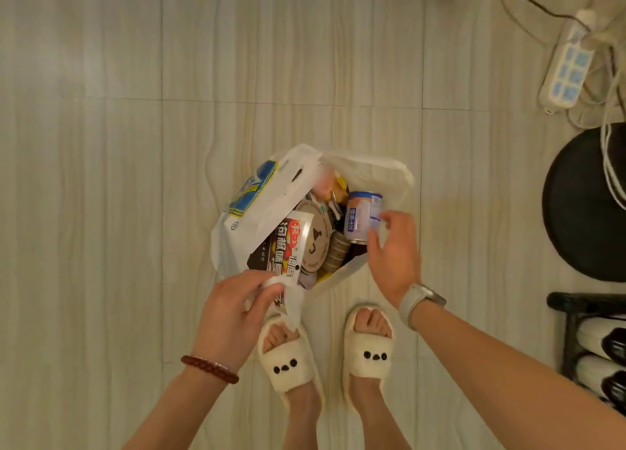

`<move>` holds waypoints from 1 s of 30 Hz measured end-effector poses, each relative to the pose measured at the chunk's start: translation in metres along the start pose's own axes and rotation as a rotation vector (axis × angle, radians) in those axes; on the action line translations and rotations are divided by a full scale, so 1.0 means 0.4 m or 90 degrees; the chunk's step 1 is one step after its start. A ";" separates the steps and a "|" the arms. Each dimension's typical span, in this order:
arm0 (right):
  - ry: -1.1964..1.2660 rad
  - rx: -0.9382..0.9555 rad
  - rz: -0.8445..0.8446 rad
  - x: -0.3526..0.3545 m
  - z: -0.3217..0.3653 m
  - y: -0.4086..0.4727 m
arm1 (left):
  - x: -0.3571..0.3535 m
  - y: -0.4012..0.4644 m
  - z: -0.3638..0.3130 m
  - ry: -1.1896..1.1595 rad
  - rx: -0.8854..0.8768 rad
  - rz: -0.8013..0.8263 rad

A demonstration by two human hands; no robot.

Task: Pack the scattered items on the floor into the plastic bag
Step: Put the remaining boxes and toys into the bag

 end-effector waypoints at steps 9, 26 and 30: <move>-0.176 0.081 0.244 0.035 0.043 0.211 | 0.008 -0.051 -0.008 -0.060 0.161 -0.171; -0.061 0.094 0.139 0.237 0.402 0.072 | 0.263 0.106 -0.052 -0.085 0.291 -0.297; -0.020 0.166 0.101 0.172 0.437 0.173 | 0.262 0.216 -0.019 -0.087 0.306 -0.341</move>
Point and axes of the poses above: each hand's wrist, its own y-axis towards the middle knuckle, its own x-axis out of the back of the hand, z = x × y, the point moved 3 cm from there along y, towards the middle knuckle, and after that the axes turned 6 degrees about -z, right-handed, at the moved point
